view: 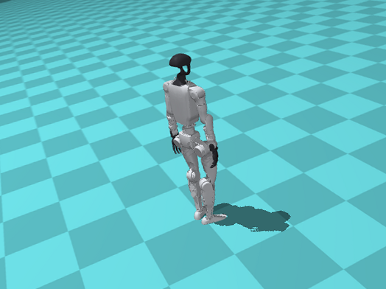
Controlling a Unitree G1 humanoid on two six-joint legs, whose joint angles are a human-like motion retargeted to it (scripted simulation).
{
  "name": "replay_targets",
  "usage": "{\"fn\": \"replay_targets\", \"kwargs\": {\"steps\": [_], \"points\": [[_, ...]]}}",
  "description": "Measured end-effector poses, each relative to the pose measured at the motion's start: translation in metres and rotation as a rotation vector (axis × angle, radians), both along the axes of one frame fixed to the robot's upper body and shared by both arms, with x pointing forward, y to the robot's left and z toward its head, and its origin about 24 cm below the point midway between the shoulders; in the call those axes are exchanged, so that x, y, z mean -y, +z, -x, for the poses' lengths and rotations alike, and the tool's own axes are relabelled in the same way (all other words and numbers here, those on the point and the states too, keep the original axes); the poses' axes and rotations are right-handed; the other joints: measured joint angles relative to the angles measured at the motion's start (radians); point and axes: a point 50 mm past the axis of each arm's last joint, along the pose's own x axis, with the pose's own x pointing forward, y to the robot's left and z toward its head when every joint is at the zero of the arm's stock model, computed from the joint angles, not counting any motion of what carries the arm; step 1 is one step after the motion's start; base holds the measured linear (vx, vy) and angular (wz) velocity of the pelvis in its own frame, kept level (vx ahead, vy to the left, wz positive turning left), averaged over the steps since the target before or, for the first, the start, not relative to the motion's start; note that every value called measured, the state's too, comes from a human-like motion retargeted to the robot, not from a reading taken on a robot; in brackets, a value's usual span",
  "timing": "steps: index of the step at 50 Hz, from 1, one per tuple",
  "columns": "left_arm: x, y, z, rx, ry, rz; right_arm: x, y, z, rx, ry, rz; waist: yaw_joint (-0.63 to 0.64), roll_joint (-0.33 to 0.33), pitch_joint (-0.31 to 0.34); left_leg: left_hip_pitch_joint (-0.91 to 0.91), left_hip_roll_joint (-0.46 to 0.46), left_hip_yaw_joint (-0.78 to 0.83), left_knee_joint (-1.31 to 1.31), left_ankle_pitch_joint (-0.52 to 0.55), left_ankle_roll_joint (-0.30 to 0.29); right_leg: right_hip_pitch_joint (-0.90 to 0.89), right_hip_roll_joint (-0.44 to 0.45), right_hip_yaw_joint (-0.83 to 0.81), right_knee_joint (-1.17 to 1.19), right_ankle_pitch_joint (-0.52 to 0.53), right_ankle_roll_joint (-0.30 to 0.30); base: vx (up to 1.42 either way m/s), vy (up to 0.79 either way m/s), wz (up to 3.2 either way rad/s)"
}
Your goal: Upper body actions
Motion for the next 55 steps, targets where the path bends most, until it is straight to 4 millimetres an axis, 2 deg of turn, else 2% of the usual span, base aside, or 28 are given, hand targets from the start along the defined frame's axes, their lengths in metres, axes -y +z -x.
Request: {"fn": "replay_targets", "kwargs": {"steps": [2, 6, 9, 12, 15, 19, 21, 22, 25, 26, 29, 32, 34, 37, 40, 43, 45, 47, 48, 50, 52, 55], "points": [[0.004, 0.0, 0.005, -0.02, 0.001, 0.023, -0.002, 0.0, 0.0, -0.015, 0.017, -0.009, 0.016, 0.0, -0.009, -0.02, 0.038, 0.115, 0.002, 0.022, -0.017, -0.016, 0.005, 0.065, 0.02, -0.011, -0.003, 0.18, 0.07, -0.94], [-0.003, 0.0, -0.004, 0.001, 0.0, 0.007, -0.007, 0.0, -0.009, 0.011, -0.013, -0.007, -0.012, 0.003, 0.022, 0.013, 0.027, 0.097, -0.03, 0.02, -0.032, -0.01, 0.025, 0.073, 0.053, -0.038, -0.014, -0.02, -0.01, 0.07], [-0.009, 0.001, -0.008, 0.015, -0.013, -0.015, -0.005, 0.0, -0.004, -0.002, -0.013, -0.013, -0.025, 0.003, 0.017, 0.002, 0.023, 0.045, -0.02, 0.03, -0.05, 0.004, 0.028, 0.077, 0.062, -0.054, -0.024, 0.17, -0.04, 0.96], [-0.012, 0.001, -0.007, 0.019, -0.026, -0.04, -0.001, -0.001, 0.012, -0.031, -0.015, 0.004, -0.005, 0.001, 0.003, -0.011, 0.009, -0.044, -0.011, 0.047, -0.063, 0.009, 0.038, 0.139, 0.08, -0.06, -0.047, 0.24, -0.03, 1.43], [-0.012, 0.001, -0.009, 0.031, -0.005, -0.035, 0.001, 0.0, 0.024, -0.063, -0.025, 0.024, 0.016, -0.004, 0.002, -0.021, -0.003, -0.149, -0.007, 0.07, -0.086, -0.002, 0.056, 0.299, 0.113, -0.05, -0.069, 0.15, -0.03, 1.72], [-0.012, 0.002, -0.016, 0.054, 0.03, -0.03, -0.002, -0.001, 0.022, -0.061, -0.028, 0.01, -0.006, -0.009, 0.016, -0.06, -0.045, -0.337, 0.004, 0.113, -0.105, -0.02, 0.083, 0.568, 0.15, -0.031, -0.025, 0.03, -0.06, 2.42], [-0.014, 0.003, -0.023, 0.078, 0.03, -0.041, -0.003, -0.001, 0.016, -0.038, -0.035, -0.001, -0.009, -0.009, 0.035, -0.077, -0.075, -0.441, 0.004, 0.142, -0.115, -0.012, 0.081, 0.6, 0.152, -0.048, 0.002, -0.07, -0.07, 2.77], [-0.015, 0.003, -0.028, 0.094, 0.025, -0.047, -0.004, -0.001, 0.013, -0.023, -0.039, -0.007, 0.001, -0.011, 0.048, -0.084, -0.088, -0.481, 0.002, 0.159, -0.124, -0.003, 0.073, 0.564, 0.145, -0.059, -0.001, -0.15, -0.06, 2.57], [-0.017, 0.006, -0.05, 0.152, -0.002, -0.064, -0.006, -0.001, 0.001, 0.02, -0.049, -0.025, 0.082, -0.024, 0.084, -0.106, -0.107, -0.507, -0.028, 0.2, -0.163, 0.038, 0.032, 0.273, 0.093, -0.074, -0.053, -0.21, -0.02, 2.37], [-0.016, 0.007, -0.055, 0.167, -0.012, -0.065, -0.004, -0.001, -0.001, 0.03, -0.055, -0.025, 0.115, -0.023, 0.092, -0.111, -0.107, -0.497, -0.044, 0.201, -0.166, 0.041, 0.038, 0.256, 0.09, -0.077, -0.052, -0.21, 0.0, 2.59], [-0.006, 0.007, -0.064, 0.189, -0.025, -0.05, 0.004, 0.001, -0.002, 0.05, -0.064, -0.007, 0.196, -0.02, 0.105, -0.139, -0.093, -0.397, -0.073, 0.138, -0.122, 0.064, -0.007, 0.068, 0.071, -0.084, -0.027, -0.15, 0.1, 3.16], [0.001, 0.005, -0.061, 0.175, -0.006, -0.014, 0.013, 0.002, 0.003, 0.044, -0.056, 0.034, 0.198, -0.019, 0.089, -0.166, -0.032, -0.107, -0.065, 0.044, -0.099, 0.098, -0.028, -0.123, 0.043, -0.101, -0.002, 0.01, 0.19, 4.15], [-0.001, 0.004, -0.054, 0.146, 0.004, -0.011, 0.013, 0.002, 0.011, 0.025, -0.06, 0.052, 0.163, -0.024, 0.061, -0.156, 0.029, 0.19, -0.048, -0.001, -0.104, 0.121, -0.038, -0.273, 0.024, -0.112, 0.02, 0.14, 0.27, 4.48], [-0.008, 0.004, -0.044, 0.117, 0.012, -0.047, 0.012, 0.001, 0.022, -0.008, -0.088, 0.044, 0.133, -0.047, 0.023, -0.102, 0.082, 0.584, -0.018, -0.035, -0.074, 0.155, -0.056, -0.486, 0.004, -0.128, 0.058, 0.14, 0.22, 4.05], [-0.013, 0.003, -0.039, 0.101, 0.043, -0.08, 0.008, 0.0, 0.026, -0.032, -0.107, 0.027, 0.114, -0.073, -0.018, -0.064, 0.108, 0.771, 0.031, -0.051, -0.012, 0.185, -0.067, -0.708, -0.011, -0.133, 0.105, 0.2, 0.22, 3.7], [-0.016, 0.003, -0.029, 0.067, 0.093, -0.082, 0.002, -0.001, 0.028, -0.041, -0.1, 0.022, 0.114, -0.099, -0.056, -0.06, 0.12, 0.804, 0.079, -0.072, 0.021, 0.215, -0.058, -0.887, -0.031, -0.13, 0.148, 0.33, 0.22, 3.07], [-0.018, 0.002, -0.019, 0.038, 0.125, -0.089, -0.002, -0.001, 0.03, -0.047, -0.097, 0.017, 0.124, -0.11, -0.071, -0.034, 0.11, 0.821, 0.057, -0.067, 0.015, 0.24, -0.044, -0.973, -0.037, -0.126, 0.167, 0.42, 0.28, 2.55], [-0.019, 0.002, -0.011, 0.017, 0.155, -0.101, -0.004, -0.002, 0.03, -0.048, -0.097, 0.006, 0.138, -0.097, -0.08, 0.002, 0.094, 0.821, -0.003, -0.029, -0.028, 0.269, -0.011, -1.023, -0.036, -0.117, 0.181, 0.39, 0.22, 2.26], [-0.018, 0.002, -0.005, 0.006, 0.174, -0.106, -0.005, -0.002, 0.031, -0.048, -0.095, 0.0, 0.145, -0.097, -0.085, 0.021, 0.077, 0.85, -0.023, -0.01, -0.024, 0.284, -0.007, -1.04, -0.03, -0.107, 0.184, 0.46, 0.23, 2.15], [-0.016, 0.001, 0.007, -0.022, 0.223, -0.111, -0.005, -0.002, 0.032, -0.052, -0.081, -0.012, 0.139, -0.093, -0.099, -0.024, 0.069, 0.646, -0.014, -0.004, -0.033, 0.317, 0.003, -1.067, -0.018, -0.066, 0.186, 0.56, 0.25, 2.1], [-0.015, 0.001, 0.02, -0.064, 0.276, -0.118, -0.005, -0.002, 0.037, -0.058, -0.077, -0.013, 0.143, -0.076, -0.118, -0.027, 0.091, 0.636, -0.012, 0.004, -0.027, 0.341, 0.009, -1.056, 0.022, 0.012, 0.159, 0.59, 0.21, 1.93], [-0.016, 0.002, 0.031, -0.098, 0.333, -0.134, -0.005, -0.002, 0.041, -0.051, -0.075, -0.017, 0.111, -0.002, -0.112, 0.003, 0.15, 0.54, -0.02, 0.013, -0.035, 0.398, 0.036, -1.04, 0.142, 0.192, 0.058, 0.54, 0.19, 2.3]]}}
